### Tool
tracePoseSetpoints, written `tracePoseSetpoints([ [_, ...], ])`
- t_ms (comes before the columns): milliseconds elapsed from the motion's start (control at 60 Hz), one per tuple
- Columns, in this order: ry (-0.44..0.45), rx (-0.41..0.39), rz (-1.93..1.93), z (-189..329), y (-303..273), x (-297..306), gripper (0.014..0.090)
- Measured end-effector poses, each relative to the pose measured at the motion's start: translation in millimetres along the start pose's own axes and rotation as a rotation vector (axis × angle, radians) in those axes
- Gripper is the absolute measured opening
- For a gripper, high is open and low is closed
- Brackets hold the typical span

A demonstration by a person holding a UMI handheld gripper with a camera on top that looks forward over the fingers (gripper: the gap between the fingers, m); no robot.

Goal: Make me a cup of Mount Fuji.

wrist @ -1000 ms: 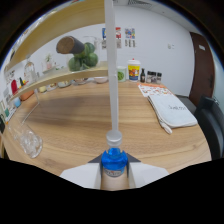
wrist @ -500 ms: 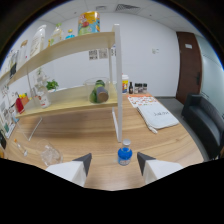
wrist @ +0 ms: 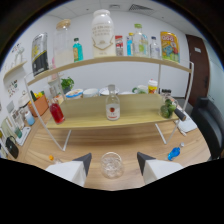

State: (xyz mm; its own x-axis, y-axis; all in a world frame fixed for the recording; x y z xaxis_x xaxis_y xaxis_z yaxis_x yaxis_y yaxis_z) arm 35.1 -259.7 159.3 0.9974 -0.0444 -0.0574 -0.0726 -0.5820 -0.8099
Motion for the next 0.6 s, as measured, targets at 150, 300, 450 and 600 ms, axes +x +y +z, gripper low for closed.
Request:
tracePoseSetpoints([
  [150,-0.026,0.062,0.025,-38,-65,-49,0.085],
  [300,-0.058,0.177,0.04,-69,-146,-85,0.0854],
  [450,-0.07,0.295,0.02,-70,-215,-110,0.0846],
  [600,-0.056,0.35,0.01,-40,-251,-119,0.0804],
])
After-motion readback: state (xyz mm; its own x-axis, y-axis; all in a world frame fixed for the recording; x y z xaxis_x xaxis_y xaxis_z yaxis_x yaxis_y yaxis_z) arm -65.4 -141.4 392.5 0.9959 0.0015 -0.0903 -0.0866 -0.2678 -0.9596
